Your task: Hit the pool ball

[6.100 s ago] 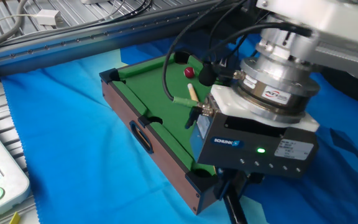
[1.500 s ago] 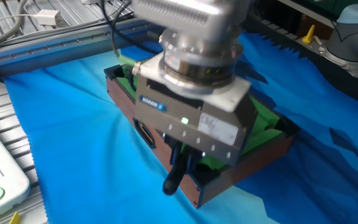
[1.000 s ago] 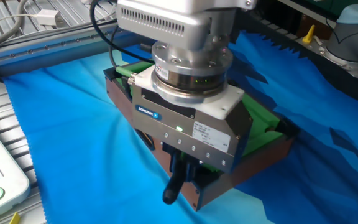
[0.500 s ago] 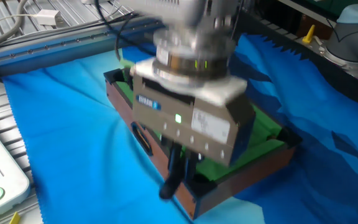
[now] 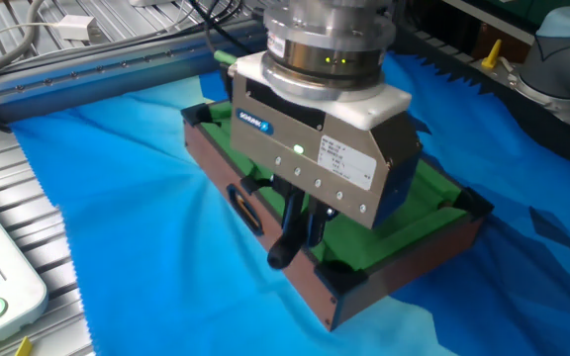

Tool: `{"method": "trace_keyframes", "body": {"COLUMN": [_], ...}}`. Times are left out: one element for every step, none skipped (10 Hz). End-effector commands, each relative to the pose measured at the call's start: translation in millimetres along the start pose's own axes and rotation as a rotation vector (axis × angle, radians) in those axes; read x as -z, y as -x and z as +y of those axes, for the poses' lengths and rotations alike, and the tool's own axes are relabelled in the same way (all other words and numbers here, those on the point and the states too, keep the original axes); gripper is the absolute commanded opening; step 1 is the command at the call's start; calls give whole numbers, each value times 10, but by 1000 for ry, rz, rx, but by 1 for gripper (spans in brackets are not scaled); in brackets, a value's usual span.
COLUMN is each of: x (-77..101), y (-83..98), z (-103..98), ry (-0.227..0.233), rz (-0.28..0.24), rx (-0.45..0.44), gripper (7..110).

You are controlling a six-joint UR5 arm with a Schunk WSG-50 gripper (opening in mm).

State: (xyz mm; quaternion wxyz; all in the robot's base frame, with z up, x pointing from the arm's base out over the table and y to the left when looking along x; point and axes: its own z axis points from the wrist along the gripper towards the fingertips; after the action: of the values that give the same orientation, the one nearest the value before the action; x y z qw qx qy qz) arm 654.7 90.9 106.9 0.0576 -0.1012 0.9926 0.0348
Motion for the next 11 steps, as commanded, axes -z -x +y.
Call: {"method": "trace_keyframes", "body": {"x": [79, 63, 18, -18, -31, -48, -79, -121, -148, -140, -121], "y": [-228, -258, -243, -199, -180, -179, -178, -162, -155, -166, -192], "z": [-136, -71, -31, -11, -2, 11, -12, -27, -17, -16, -31], "ry": [-34, -21, -26, -28, -23, -18, -25, -25, -20, -20, -24], "rz": [81, 97, 101, 91, 87, 92, 102, 108, 113, 116, 122], "rx": [0, -26, -23, -12, -3, 0, 5, -5, -16, -22, -27], "gripper": [7, 7, 7, 7, 7, 7, 7, 7, 7, 7, 7]}}
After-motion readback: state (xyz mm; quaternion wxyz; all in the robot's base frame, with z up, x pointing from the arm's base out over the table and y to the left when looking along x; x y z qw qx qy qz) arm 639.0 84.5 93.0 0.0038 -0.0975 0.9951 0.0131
